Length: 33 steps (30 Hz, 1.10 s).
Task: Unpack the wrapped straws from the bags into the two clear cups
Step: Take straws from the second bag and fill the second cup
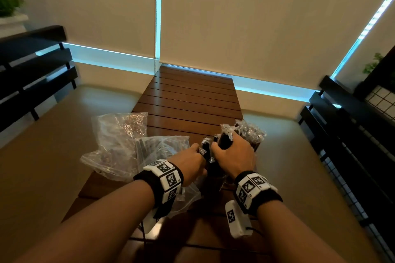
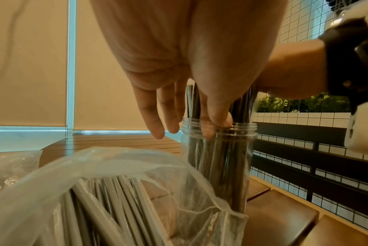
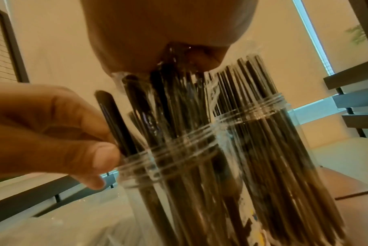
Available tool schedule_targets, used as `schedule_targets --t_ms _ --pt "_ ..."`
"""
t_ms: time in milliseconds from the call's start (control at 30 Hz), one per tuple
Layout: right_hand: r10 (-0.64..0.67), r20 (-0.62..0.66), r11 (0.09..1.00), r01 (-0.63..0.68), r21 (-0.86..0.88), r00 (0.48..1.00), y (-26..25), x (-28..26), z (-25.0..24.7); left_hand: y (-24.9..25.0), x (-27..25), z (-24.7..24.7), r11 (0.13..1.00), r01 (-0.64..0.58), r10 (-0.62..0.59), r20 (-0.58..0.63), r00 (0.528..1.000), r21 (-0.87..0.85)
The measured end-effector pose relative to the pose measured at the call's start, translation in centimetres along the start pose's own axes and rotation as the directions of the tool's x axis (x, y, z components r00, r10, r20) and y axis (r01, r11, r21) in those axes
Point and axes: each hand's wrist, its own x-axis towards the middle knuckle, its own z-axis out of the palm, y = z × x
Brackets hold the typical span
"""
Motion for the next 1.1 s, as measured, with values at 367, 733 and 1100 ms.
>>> schedule_targets --t_ms 367,733,1100 --pt "-0.453 -0.023 0.884 0.446 -0.140 0.891 -2.1 0.9 -0.5 -0.7 0.0 0.0 0.998 -0.059 0.060 -0.038 0.997 0.028" --pt "-0.500 0.204 0.783 0.540 -0.309 0.842 -0.3 0.8 2.5 -0.7 -0.5 -0.3 0.999 0.031 -0.032 -0.042 0.999 -0.004" --pt "-0.498 0.219 0.762 0.544 -0.352 0.839 1.4 1.5 3.2 -0.7 -0.8 -0.4 0.997 0.076 -0.076 0.019 0.997 0.006"
